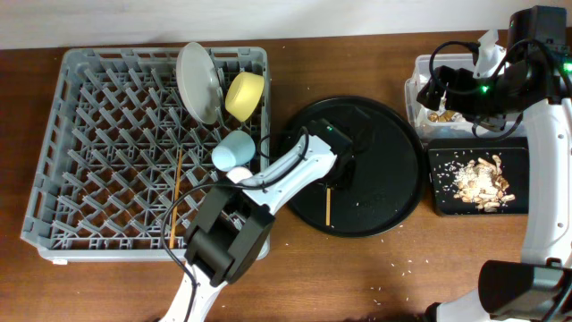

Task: Sort waste into correct bins and load items into the dishwasher rack
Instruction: 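Grasp the second chopstick and carry it into the rack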

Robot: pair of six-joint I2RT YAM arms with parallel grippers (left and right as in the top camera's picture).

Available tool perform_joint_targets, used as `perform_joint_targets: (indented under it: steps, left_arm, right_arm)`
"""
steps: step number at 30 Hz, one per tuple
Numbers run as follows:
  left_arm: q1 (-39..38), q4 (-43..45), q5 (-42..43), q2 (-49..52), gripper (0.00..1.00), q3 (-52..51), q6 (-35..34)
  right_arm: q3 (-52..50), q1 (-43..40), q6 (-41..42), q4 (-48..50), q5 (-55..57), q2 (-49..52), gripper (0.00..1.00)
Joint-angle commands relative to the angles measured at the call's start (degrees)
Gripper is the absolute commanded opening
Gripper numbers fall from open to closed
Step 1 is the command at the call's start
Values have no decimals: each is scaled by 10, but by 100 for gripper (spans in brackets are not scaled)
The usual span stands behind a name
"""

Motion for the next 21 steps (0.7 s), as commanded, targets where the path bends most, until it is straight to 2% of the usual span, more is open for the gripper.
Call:
perform_joint_targets:
  steps: [1, 4, 8, 9, 10, 14, 17, 21]
  left_arm:
    - [-4, 3, 6, 14, 29, 1, -6]
    - [0, 7, 13, 33, 24, 1, -16]
    - [13, 5, 37, 48, 24, 1, -16]
    - [16, 5, 43, 49, 15, 1, -16]
    - [18, 7, 47, 48, 1, 2, -16]
    - [19, -32, 51, 48, 1, 51, -11]
    - [24, -126, 38, 39, 1, 173, 40]
    - [66, -318, -44, 2, 0, 375, 47]
  right_arm:
    - [1, 1, 0, 0, 5, 1, 99]
    - [1, 1, 0, 0, 5, 1, 98]
    - [1, 1, 0, 0, 5, 1, 98]
    - [1, 1, 0, 0, 5, 1, 99]
    - [1, 1, 0, 0, 5, 1, 99]
    - [1, 1, 0, 0, 5, 1, 98]
    - [1, 1, 0, 0, 5, 1, 98]
    - [1, 1, 0, 0, 5, 1, 99]
